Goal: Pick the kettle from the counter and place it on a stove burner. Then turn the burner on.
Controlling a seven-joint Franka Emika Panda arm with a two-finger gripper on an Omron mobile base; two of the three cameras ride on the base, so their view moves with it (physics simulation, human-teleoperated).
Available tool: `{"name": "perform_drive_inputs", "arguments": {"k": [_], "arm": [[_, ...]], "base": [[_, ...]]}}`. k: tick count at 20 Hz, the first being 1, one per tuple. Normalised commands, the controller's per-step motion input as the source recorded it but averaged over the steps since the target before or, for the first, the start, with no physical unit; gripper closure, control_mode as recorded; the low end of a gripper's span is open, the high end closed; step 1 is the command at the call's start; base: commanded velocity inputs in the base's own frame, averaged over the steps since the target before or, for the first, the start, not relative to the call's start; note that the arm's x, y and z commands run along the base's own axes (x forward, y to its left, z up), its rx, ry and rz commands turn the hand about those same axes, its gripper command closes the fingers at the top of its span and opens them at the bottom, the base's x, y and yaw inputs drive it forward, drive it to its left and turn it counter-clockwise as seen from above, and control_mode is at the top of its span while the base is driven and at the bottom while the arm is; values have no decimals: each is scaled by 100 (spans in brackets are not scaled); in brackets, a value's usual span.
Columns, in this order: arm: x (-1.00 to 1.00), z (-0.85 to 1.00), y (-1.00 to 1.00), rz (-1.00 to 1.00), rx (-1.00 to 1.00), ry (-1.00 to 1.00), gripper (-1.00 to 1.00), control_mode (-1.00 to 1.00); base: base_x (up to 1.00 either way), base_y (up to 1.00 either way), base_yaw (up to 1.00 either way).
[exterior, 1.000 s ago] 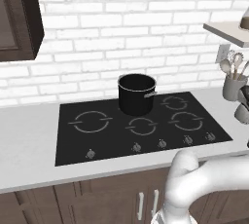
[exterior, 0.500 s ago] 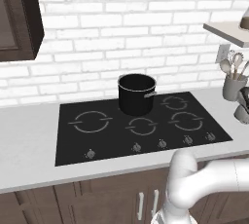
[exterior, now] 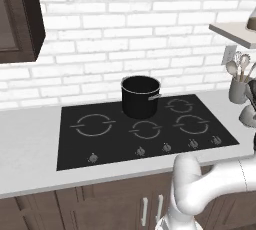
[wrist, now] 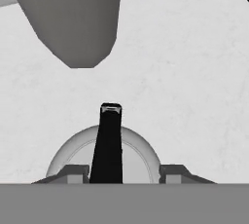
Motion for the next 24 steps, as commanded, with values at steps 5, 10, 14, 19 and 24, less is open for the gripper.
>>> {"name": "perform_drive_inputs", "arguments": {"k": [5, 10, 14, 19, 24], "arm": [[-4, 0, 2, 0, 0, -6, 100, -100], [-38, 2, 39, 0, 0, -19, 100, -100], [-66, 10, 91, 0, 0, -27, 100, -100], [-65, 1, 100, 0, 0, -25, 100, -100], [-22, 21, 100, -7, -2, -19, 100, -100]], "base": [[0, 0, 0], [0, 0, 0], [0, 0, 0], [0, 0, 0], [0, 0, 0]]}}
